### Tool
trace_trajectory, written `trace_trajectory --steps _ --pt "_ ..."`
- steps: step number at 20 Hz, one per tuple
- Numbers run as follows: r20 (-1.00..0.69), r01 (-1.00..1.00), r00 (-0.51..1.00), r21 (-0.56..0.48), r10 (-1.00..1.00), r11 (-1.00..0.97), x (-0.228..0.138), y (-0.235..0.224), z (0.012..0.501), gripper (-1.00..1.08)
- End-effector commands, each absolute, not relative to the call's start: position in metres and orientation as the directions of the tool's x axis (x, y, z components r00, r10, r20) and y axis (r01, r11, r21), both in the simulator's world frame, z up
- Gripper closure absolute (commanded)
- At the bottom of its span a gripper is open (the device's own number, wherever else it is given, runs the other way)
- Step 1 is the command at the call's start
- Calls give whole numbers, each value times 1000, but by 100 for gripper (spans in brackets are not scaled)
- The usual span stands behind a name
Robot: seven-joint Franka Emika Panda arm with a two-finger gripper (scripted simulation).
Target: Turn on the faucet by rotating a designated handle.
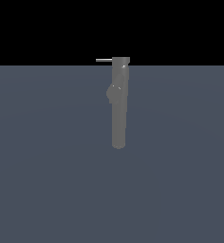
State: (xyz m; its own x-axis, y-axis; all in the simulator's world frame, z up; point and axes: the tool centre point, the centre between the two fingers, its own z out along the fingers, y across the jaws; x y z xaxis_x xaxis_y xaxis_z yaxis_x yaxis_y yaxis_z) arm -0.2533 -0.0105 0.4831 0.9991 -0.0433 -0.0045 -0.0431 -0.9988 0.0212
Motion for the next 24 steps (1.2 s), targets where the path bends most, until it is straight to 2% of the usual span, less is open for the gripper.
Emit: trace_trajectory --steps 1,12,24 --pt "-4 -43 999 21 -43 -999 -253 -10 483 108" --pt "-4 -50 999 19 -50 -999 -227 -7 464 108" --pt "-3 -69 998 12 -69 -998 -147 3 408 108"
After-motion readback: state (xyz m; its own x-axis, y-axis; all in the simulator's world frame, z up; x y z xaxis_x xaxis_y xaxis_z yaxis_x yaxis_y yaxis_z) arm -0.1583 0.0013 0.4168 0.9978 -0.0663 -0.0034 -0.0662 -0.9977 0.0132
